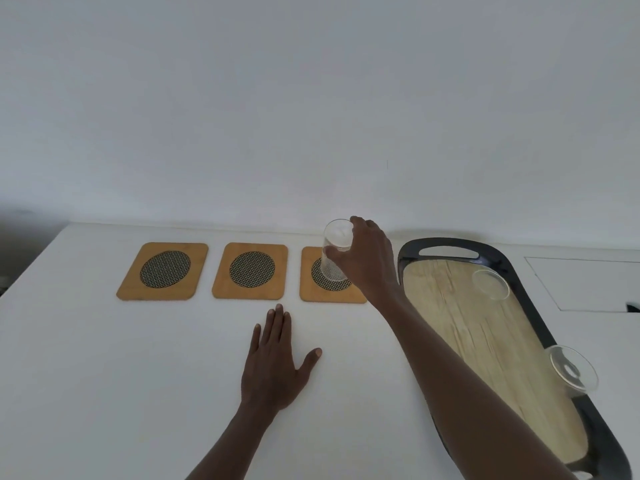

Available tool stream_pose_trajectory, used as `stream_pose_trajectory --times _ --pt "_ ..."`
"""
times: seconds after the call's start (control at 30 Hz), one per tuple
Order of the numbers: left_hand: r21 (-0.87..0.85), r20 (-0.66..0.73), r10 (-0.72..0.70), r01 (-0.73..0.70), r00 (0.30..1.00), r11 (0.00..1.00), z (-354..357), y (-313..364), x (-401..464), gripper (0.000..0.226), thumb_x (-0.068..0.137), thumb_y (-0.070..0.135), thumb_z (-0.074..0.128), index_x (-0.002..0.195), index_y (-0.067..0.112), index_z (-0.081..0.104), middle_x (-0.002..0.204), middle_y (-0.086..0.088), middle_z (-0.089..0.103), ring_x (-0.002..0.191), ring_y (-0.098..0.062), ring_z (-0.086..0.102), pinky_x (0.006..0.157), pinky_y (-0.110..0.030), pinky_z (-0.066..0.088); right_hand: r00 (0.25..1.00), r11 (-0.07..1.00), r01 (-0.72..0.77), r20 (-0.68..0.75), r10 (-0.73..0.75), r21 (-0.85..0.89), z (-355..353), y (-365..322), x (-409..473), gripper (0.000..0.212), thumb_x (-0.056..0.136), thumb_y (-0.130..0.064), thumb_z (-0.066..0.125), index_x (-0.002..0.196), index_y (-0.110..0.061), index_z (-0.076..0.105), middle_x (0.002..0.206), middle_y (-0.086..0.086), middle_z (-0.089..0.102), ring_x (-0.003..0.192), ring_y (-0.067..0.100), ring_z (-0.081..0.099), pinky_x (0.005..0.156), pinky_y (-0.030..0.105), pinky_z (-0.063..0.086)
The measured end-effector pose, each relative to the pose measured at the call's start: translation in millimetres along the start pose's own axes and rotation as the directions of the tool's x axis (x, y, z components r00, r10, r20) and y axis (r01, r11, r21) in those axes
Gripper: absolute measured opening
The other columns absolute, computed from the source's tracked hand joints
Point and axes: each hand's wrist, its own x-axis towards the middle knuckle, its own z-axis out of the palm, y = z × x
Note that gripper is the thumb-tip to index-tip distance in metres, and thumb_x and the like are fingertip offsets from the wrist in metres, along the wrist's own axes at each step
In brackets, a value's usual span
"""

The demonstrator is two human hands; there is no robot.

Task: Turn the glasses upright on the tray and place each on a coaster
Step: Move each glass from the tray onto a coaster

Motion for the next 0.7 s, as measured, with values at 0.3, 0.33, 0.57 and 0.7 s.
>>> stream_pose_trajectory --times 0.3,0.33,0.57,0.7 --pt "-0.018 0.025 -0.023 0.023 0.999 1.0 -2.4 1.5 0.2 0.103 0.082 0.085 0.011 0.158 0.016 0.005 0.166 0.003 -0.007 0.153 -0.013 -0.008 0.126 -0.041 0.008 0.992 0.998 -0.053 0.111 0.057 -0.036 30.9 5.9 17.5 0.052 0.075 -0.043 0.073 0.109 -0.007 0.058 0.101 0.009 0.06 0.094 0.028 0.06 0.078 0.033 0.046" --pt "-0.018 0.025 -0.023 0.024 0.999 1.0 -2.5 1.7 0.4 0.103 0.082 0.085 0.011 0.158 0.016 0.005 0.166 0.003 -0.007 0.153 -0.013 -0.008 0.126 -0.04 0.008 0.991 0.998 -0.053 0.119 0.057 -0.04 32.9 6.7 17.7 0.052 0.075 -0.044 0.073 0.109 -0.007 0.058 0.101 0.009 0.06 0.095 0.028 0.06 0.078 0.033 0.046" --pt "-0.022 0.024 -0.033 0.033 0.999 0.999 0.9 0.7 1.3 0.103 0.082 0.086 0.013 0.159 0.018 0.007 0.166 0.004 -0.006 0.153 -0.012 -0.007 0.126 -0.041 0.009 0.986 0.997 -0.069 0.147 0.074 -0.04 34.5 8.9 21.7 0.053 0.076 -0.043 0.074 0.109 -0.005 0.057 0.102 0.01 0.059 0.095 0.029 0.06 0.078 0.034 0.047" --pt "-0.016 0.026 -0.039 0.039 0.999 0.999 3.1 0.0 2.3 0.103 0.082 0.088 0.013 0.159 0.019 0.007 0.166 0.005 -0.005 0.153 -0.013 -0.006 0.126 -0.041 0.009 0.982 0.996 -0.069 0.171 0.078 -0.058 33.0 8.7 22.6 0.054 0.077 -0.042 0.074 0.111 -0.004 0.057 0.106 0.012 0.059 0.098 0.03 0.059 0.081 0.035 0.048"
